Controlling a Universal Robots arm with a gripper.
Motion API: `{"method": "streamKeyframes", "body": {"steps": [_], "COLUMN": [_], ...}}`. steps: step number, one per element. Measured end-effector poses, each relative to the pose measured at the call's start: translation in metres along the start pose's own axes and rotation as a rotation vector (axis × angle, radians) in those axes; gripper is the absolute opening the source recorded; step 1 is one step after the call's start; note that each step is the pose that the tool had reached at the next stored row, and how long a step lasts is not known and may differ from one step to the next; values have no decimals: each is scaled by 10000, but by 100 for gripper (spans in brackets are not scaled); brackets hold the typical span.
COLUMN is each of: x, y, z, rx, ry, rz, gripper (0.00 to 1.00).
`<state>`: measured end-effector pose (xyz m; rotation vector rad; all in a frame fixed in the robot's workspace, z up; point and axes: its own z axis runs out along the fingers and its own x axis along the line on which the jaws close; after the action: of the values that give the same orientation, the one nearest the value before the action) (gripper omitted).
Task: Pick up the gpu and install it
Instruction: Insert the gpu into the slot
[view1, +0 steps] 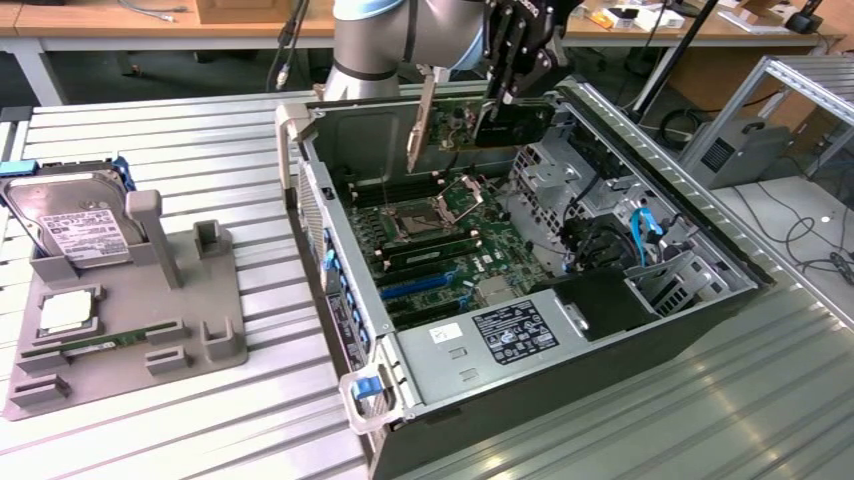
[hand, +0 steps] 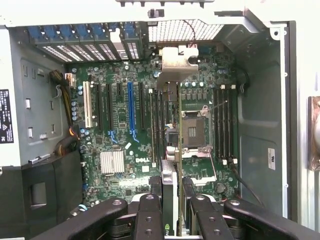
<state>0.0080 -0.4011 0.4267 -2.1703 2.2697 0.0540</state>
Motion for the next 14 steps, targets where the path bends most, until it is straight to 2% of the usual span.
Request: {"method": "streamKeyframes", "body": {"steps": [5,14], "x": [2,16], "y": [4,68], "z": [31,129], "rx": [0,0], "ry": [0,0], "rz": [-5,-5], "gripper": [27,27]}}
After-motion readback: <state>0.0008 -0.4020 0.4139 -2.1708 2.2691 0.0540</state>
